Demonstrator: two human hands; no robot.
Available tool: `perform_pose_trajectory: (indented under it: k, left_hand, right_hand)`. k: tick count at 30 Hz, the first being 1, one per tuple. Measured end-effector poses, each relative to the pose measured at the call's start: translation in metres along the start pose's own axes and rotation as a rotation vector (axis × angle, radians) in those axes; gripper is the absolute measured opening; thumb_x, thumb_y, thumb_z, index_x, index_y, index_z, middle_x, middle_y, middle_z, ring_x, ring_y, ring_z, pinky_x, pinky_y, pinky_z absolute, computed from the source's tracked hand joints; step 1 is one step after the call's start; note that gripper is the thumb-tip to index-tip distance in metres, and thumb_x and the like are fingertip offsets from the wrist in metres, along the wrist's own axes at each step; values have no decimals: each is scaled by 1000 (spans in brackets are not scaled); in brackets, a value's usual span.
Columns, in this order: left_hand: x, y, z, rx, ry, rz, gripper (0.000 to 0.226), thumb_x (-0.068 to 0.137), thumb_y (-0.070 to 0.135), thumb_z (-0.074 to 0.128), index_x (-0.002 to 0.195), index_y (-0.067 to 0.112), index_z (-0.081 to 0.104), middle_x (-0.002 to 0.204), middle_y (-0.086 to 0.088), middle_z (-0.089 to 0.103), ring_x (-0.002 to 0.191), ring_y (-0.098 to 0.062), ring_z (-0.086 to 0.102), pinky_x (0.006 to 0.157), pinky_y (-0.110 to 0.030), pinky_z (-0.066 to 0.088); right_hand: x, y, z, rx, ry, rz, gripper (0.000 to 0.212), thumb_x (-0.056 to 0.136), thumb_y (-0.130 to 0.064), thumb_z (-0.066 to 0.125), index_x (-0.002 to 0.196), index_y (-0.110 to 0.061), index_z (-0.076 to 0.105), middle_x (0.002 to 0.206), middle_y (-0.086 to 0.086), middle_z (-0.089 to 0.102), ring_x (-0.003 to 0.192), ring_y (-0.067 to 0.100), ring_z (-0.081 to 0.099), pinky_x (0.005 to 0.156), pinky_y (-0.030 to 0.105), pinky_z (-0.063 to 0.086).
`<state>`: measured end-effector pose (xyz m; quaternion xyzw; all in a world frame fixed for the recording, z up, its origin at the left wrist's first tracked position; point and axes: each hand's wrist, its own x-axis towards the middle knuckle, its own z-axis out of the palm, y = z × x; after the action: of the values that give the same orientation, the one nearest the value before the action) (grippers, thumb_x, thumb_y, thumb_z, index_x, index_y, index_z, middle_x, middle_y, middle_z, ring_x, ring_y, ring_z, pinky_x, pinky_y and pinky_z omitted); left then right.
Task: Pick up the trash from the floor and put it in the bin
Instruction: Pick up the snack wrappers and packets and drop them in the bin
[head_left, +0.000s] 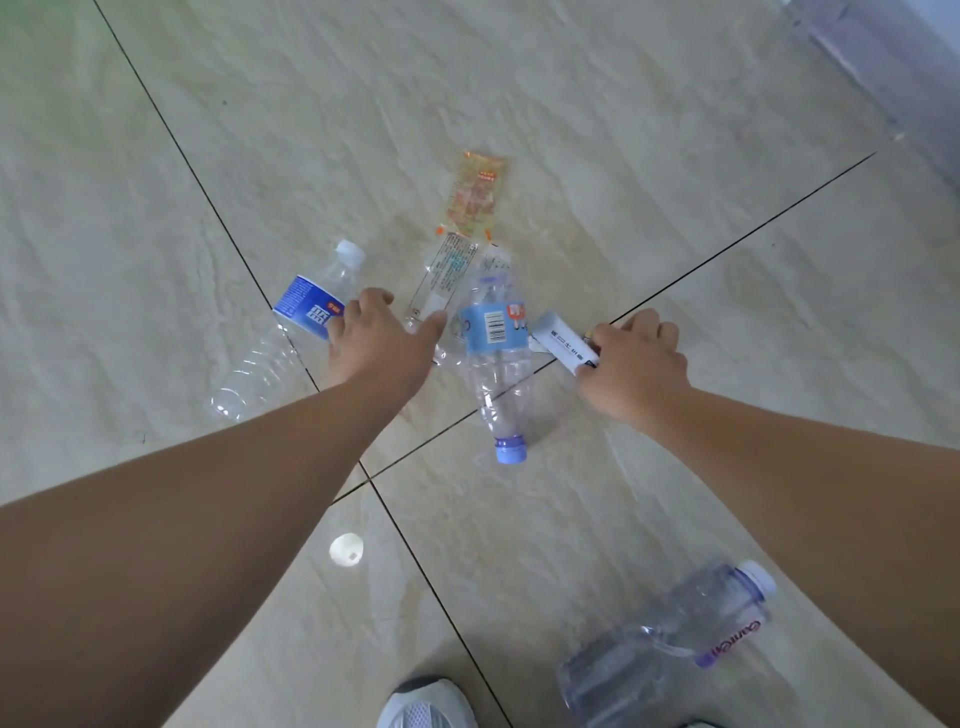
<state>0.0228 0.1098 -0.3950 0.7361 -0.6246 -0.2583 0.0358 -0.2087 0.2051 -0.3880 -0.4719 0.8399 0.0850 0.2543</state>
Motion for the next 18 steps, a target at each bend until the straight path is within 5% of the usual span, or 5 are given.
perform_pose_trajectory:
  k: [3,8,11,14,18]
  left_hand:
    - [9,12,6,72,-74,34,80,76,62,70,140,22,44,131,-3,61,129,-31,45,102,-47,40]
    - [13,17,5,-3,-145,27,14,88,33,69,95,25,61,94,-3,68,95,-29,62,72,-33,48]
    - [12,4,-17,-168,-214,45,7,92,29,68,91,23,65,79,6,64,78,-20,64,66,-28,48]
    - [2,-16,-46,-178,-374,123,10,92,29,71,86,23,65,78,5,68,70,-14,61,60,-26,43]
    - [-17,-46,-51,82,-515,174,12,85,30,77,88,22,68,90,1,66,79,-19,61,64,-26,43]
  right_hand:
    - [6,5,1,0,-46,-17,37,89,-26,59,126,-23,57,126,14,39,115,38,38,83,38,39]
    - [8,10,7,46,-24,2,38,91,-20,61,126,-8,50,122,22,54,112,43,52,83,39,42]
    - [6,12,9,197,12,46,40,90,-14,63,123,-2,43,116,23,63,107,44,61,75,39,44]
    - [8,13,5,250,-29,59,25,91,-13,60,113,-4,54,107,20,68,79,37,68,59,36,51]
    - [24,18,-3,316,-22,87,7,92,-12,55,96,-11,60,90,11,66,48,16,53,43,22,31]
